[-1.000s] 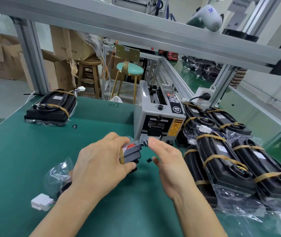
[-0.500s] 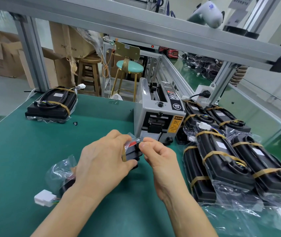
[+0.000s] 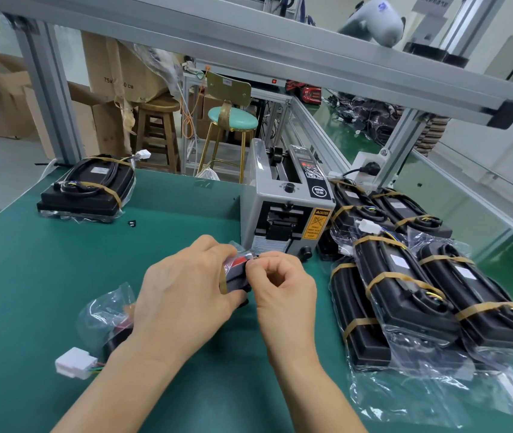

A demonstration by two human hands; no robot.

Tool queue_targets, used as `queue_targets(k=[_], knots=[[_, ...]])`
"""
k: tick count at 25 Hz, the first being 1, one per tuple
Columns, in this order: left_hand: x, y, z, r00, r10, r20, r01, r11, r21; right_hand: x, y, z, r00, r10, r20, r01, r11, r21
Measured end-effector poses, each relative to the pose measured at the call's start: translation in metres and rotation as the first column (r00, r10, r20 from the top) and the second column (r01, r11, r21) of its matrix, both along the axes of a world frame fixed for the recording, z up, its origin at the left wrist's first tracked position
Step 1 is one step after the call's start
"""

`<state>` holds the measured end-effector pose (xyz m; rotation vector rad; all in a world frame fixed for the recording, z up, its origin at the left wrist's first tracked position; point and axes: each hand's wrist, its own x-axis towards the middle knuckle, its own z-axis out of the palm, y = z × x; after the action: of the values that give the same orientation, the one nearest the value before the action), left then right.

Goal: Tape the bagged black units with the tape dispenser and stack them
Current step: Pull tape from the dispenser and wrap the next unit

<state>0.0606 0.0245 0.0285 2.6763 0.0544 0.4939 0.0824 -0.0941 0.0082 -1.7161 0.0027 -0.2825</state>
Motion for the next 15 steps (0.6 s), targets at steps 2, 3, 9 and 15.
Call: queue_targets(k=[2, 3, 9, 15], knots=[[0.0000, -0.0002, 0.0008, 1.000, -0.002, 0.006, 0.002, 1.000, -0.004, -0.0009, 0.0015, -0.0001, 1.000, -0.029, 0.010, 0.029, 1.000, -0.005], [0.0002, -0.0001, 0.0012, 1.000, -0.002, 0.006, 0.002, 1.000, -0.002, -0.0008, 0.0020, -0.0002, 0.999, -0.036, 0.007, 0.036, 0.999, 0.000], [-0.0006, 0.0004, 0.0024, 1.000, -0.018, 0.002, 0.018, 1.000, -0.006, -0.0003, 0.0047, -0.0001, 0.997, -0.062, -0.052, 0.064, 0.997, 0.038], [-0.0016, -0.0011, 0.0026, 1.000, -0.017, 0.013, 0.017, 1.000, -0.001, 0.0046, 0.0011, -0.0054, 0.994, 0.049, -0.097, -0.033, 0.987, 0.154]])
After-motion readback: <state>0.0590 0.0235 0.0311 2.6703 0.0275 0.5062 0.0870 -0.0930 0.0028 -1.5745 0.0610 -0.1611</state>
